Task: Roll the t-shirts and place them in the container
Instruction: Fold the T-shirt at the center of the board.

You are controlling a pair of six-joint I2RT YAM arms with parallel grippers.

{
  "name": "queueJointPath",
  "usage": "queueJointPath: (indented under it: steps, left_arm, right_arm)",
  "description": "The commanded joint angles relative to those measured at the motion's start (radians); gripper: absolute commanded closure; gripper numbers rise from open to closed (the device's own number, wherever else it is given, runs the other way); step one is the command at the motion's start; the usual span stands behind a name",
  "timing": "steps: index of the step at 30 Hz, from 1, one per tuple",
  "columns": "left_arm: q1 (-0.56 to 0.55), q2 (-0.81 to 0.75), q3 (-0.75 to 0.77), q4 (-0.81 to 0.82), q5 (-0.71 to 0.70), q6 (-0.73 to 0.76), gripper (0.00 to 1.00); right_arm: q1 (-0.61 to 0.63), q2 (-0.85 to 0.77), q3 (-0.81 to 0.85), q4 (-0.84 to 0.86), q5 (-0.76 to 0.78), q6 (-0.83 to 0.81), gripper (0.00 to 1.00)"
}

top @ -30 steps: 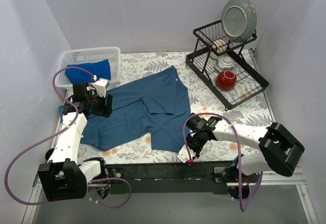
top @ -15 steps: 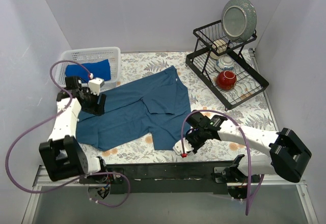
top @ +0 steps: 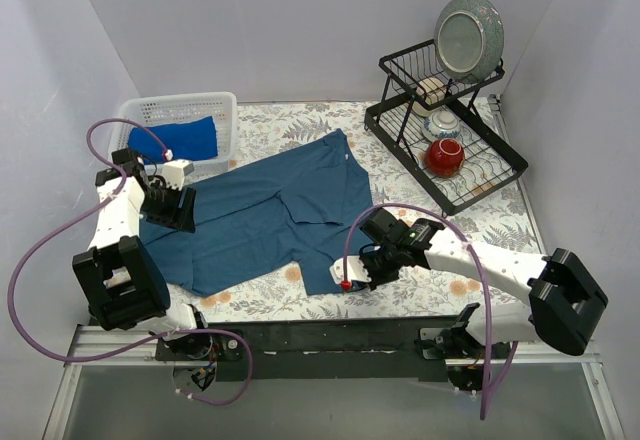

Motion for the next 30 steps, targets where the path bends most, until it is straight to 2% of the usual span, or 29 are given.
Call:
queueJointPath:
  steps: [1,4,13,17,22,30]
  left_arm:
    - [0.007,0.006,-0.031,0.036,0.070,0.058,0.43]
    - [0.011,0.022,-0.048,0.036,0.084,0.121,0.44]
    - [0.014,0.124,-0.025,-0.040,0.029,0.304,0.51]
    - [0.011,0.127,-0.068,-0.028,0.041,0.287,0.51]
    - [-0.009,0.095,-0.146,0.088,-0.022,0.183,0.51]
    - [-0.031,0.067,-0.226,0.176,-0.102,0.175,0.52]
  right_arm:
    - [-0.005,0.039,0.039,0.063,-0.029,0.067,0.99]
    - [-0.005,0.014,0.002,0.127,-0.041,0.068,0.99]
    - [-0.005,-0.025,-0.044,0.144,-0.082,0.088,0.99]
    - [-0.013,-0.010,-0.044,0.159,-0.072,0.085,0.99]
    - [-0.022,0.012,-0.038,0.153,-0.082,0.076,0.99]
    - [-0.036,0.027,-0.030,0.152,-0.096,0.070,0.99]
